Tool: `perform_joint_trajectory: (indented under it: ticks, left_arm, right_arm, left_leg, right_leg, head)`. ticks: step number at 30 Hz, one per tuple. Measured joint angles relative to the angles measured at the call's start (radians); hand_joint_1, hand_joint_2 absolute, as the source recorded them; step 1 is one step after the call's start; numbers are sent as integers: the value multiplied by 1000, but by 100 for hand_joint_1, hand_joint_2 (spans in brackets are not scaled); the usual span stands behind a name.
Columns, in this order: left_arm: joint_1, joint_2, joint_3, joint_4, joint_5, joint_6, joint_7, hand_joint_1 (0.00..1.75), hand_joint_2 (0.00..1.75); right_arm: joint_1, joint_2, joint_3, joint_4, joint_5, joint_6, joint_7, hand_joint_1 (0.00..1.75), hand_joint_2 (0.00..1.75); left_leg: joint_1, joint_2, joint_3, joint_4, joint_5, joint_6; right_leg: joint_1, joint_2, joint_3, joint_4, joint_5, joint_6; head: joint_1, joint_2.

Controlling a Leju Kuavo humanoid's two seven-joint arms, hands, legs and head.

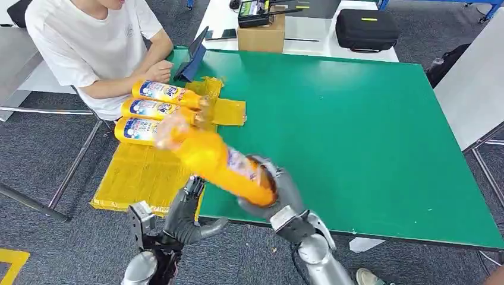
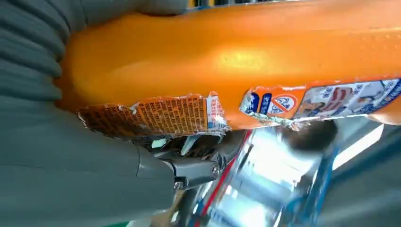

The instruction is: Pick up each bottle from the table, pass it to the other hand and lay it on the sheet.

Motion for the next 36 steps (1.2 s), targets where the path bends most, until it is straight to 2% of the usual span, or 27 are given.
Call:
perform_joint_trajectory:
  ticks: [4, 8, 25, 26, 27, 28, 29, 32, 33, 36]
  left_arm:
    - [-44, -24, -25, 26, 132, -31, 10, 0, 175]
    - [-49, -34, -36, 27, 262, -69, 21, 0, 175]
    - [-49, -33, -28, 8, 402, -159, 47, 0, 175]
    - [-49, -33, -28, 8, 404, -160, 47, 19, 175]
    - [-49, -33, -28, 8, 407, -161, 47, 169, 175]
    - [-49, -33, -28, 8, 415, -168, 52, 175, 175]
    - [-49, -32, -28, 8, 421, -176, 56, 175, 175]
    - [-52, -24, -30, 9, 420, -190, 69, 175, 175]
    - [-54, -23, -33, 11, 417, -193, 70, 175, 175]
    - [-59, -23, -58, 14, 413, -203, 75, 175, 175]
  right_arm:
    - [-18, -5, 104, 109, 2, 10, -22, 175, 175]
    - [-34, -5, 152, 169, -10, 7, -38, 175, 175]
    - [-36, -8, 191, 203, -16, 2, -42, 175, 175]
    - [-36, -8, 191, 204, -16, 2, -42, 175, 175]
    - [-36, -8, 191, 204, -16, 2, -42, 161, 175]
    - [-36, -8, 191, 204, -16, 2, -42, 113, 175]
    - [-36, -8, 191, 205, -16, 1, -42, 2, 175]
    - [-36, -8, 191, 205, -16, 1, -42, 0, 175]
    - [-34, -9, 191, 205, -16, 1, -39, 0, 0]
    - [-20, -5, 190, 204, -22, -5, -8, 0, 0]
  left_leg:
    - [0, 0, 0, 0, 0, 0]
    - [0, 1, 0, 0, 0, 0]
    - [0, 2, 0, 0, 0, 0]
    - [0, 2, 0, 0, 0, 0]
    - [0, 2, 0, 0, 0, 0]
    - [0, 2, 0, 0, 0, 0]
    - [0, 2, 0, 0, 0, 0]
    - [0, 2, 0, 0, 0, 0]
    - [0, 2, 0, 0, 0, 0]
    - [0, 2, 0, 0, 0, 0]
  right_leg:
    - [0, 0, 0, 0, 0, 0]
    - [0, 0, -1, 0, 0, 0]
    - [0, 1, -2, 0, 0, 0]
    - [0, 1, -2, 0, 0, 0]
    - [0, 1, -2, 0, 0, 0]
    - [0, 1, -2, 0, 0, 0]
    - [0, 1, -2, 0, 0, 0]
    - [0, 1, -2, 0, 0, 0]
    - [0, 1, -2, 0, 0, 0]
    - [0, 0, -1, 0, 0, 0]
  head:
    - [0, 0]
    - [0, 0]
    - [0, 0]
    - [0, 0]
    - [0, 0]
    - [0, 0]
    - [0, 0]
    - [0, 0]
    - [0, 0]
    - [0, 0]
